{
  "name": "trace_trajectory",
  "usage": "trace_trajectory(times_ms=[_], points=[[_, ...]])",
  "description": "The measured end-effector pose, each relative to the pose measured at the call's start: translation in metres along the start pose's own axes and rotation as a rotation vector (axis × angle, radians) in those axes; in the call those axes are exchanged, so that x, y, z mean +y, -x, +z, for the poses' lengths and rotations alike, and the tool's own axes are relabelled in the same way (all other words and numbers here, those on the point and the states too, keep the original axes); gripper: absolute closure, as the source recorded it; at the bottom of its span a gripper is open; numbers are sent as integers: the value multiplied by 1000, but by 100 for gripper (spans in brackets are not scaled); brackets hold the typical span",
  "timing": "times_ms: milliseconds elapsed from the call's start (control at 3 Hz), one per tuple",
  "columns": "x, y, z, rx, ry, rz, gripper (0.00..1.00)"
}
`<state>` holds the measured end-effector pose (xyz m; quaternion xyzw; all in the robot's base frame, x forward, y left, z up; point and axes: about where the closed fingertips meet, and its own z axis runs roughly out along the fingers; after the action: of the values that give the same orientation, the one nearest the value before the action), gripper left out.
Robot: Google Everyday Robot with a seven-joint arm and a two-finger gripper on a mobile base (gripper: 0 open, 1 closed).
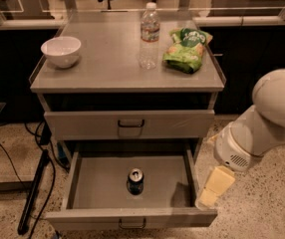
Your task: Pick pepsi can from middle drawer and place on counter
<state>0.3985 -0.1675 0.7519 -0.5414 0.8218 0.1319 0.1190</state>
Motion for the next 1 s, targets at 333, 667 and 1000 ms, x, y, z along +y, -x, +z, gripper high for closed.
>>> trace_trajectory(times_ms=[333, 667, 1000], points=[[-14, 8, 54, -62, 19, 3, 0], [-15, 9, 54, -63, 19, 3, 0], [-15, 7, 62, -95, 53, 22, 0]])
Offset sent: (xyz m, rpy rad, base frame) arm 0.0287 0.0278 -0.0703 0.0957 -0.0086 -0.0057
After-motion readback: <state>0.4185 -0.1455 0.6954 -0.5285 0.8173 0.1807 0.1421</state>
